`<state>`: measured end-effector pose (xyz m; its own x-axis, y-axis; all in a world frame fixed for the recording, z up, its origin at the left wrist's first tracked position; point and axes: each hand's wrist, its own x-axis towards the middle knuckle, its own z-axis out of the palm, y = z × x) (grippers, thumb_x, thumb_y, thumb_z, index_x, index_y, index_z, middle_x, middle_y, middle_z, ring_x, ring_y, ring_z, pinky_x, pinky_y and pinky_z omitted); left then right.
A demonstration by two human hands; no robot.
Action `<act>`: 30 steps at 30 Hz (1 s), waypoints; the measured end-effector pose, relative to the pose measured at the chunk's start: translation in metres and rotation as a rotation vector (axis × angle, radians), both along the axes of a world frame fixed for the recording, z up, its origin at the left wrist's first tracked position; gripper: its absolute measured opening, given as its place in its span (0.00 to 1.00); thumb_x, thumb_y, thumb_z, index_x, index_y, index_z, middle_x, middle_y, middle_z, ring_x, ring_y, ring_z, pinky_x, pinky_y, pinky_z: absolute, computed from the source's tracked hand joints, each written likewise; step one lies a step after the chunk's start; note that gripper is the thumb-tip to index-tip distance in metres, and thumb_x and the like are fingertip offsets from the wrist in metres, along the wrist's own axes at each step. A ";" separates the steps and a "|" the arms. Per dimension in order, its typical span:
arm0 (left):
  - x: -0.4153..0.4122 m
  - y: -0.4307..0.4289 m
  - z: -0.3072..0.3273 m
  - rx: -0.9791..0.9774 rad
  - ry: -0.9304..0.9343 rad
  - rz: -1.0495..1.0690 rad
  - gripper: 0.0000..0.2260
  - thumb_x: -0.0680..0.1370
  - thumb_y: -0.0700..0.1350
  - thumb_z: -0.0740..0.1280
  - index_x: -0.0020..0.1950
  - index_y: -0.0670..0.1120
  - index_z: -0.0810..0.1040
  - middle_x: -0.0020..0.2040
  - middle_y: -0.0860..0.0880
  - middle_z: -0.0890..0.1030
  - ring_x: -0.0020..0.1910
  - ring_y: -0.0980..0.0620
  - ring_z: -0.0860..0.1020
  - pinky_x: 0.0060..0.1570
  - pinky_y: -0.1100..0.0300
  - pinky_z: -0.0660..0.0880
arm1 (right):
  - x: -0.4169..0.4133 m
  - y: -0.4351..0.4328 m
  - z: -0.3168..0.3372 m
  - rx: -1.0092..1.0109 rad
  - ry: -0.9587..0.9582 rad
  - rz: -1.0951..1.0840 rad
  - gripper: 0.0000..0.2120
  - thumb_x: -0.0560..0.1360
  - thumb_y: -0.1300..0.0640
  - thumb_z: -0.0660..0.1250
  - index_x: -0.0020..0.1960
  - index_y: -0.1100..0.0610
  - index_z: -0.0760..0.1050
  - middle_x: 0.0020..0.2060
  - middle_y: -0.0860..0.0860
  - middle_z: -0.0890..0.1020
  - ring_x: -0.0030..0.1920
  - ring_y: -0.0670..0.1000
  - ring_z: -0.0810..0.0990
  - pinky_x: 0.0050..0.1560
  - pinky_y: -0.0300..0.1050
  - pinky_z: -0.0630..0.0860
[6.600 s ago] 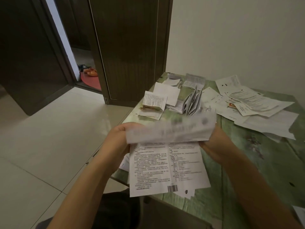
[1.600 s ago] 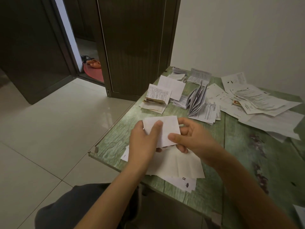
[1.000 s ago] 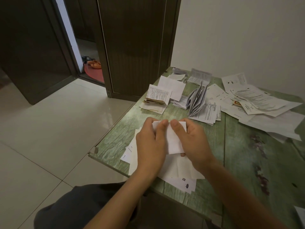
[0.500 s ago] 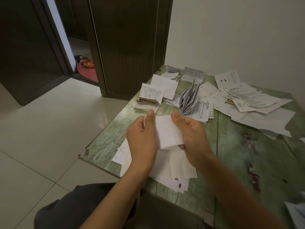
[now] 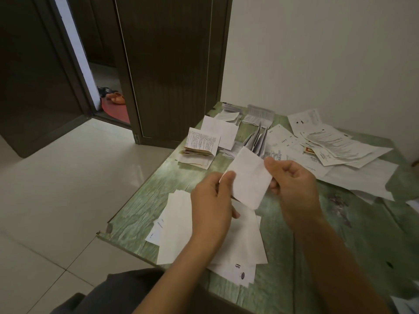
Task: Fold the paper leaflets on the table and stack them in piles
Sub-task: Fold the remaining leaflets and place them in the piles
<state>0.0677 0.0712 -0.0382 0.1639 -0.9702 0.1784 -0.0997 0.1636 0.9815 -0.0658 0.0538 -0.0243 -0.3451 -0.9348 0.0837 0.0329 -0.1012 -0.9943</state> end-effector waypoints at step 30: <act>0.033 -0.017 0.004 0.146 -0.252 -0.024 0.07 0.79 0.39 0.62 0.51 0.47 0.78 0.46 0.55 0.80 0.45 0.59 0.77 0.39 0.74 0.70 | -0.045 -0.024 -0.032 0.268 0.777 -0.373 0.17 0.79 0.53 0.61 0.63 0.61 0.73 0.57 0.60 0.76 0.53 0.57 0.76 0.50 0.47 0.71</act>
